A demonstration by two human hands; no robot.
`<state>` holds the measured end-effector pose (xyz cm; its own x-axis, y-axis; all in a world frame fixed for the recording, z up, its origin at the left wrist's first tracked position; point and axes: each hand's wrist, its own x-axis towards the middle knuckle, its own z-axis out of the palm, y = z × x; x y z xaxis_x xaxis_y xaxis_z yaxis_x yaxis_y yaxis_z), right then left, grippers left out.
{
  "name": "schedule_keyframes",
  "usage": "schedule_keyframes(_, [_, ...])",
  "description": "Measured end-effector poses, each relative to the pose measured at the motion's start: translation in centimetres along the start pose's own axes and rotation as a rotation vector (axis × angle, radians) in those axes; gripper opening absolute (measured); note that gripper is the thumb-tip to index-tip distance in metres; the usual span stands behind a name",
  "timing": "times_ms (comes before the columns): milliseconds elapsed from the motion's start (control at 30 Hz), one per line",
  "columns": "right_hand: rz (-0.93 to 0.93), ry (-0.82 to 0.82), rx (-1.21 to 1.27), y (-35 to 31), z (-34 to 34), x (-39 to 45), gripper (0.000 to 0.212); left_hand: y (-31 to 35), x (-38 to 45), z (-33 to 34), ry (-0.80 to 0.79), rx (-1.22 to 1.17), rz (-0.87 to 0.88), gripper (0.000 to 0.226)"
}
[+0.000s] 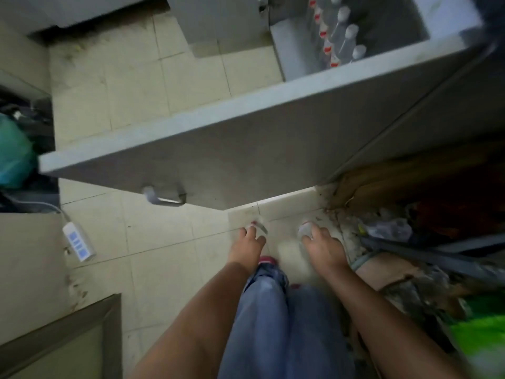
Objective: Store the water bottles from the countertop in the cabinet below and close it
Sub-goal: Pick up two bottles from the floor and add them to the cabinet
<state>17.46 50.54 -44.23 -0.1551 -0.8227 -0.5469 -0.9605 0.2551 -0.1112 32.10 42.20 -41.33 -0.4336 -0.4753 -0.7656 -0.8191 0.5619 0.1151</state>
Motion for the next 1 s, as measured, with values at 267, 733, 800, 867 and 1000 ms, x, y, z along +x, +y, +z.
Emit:
schedule_keyframes(267, [-0.068, -0.181, -0.004, -6.8, -13.6, -7.8, 0.035, -1.9, -12.2, -7.5, -0.015, -0.070, -0.017, 0.041])
schedule_keyframes(733, [-0.166, -0.386, 0.164, -28.9, -19.8, -0.8, 0.041, -24.0, -16.3, -15.1, -0.145, -0.023, -0.102, 0.039])
schedule_keyframes(800, [-0.069, -0.419, 0.243, -32.5, -20.5, 1.4, 0.041, -28.1, -15.7, -16.7, -0.139, -0.009, -0.098, 0.038])
schedule_keyframes(867, [-0.009, -0.423, 0.267, -35.3, -22.2, 3.9, 0.040, -31.9, -14.8, -18.7, -0.114, 0.028, -0.086, 0.038])
schedule_keyframes(1000, [0.025, -0.382, 0.260, -38.2, -25.2, 8.9, 0.043, -38.0, -12.3, -22.6, -0.101, 0.115, -0.096, 0.039])
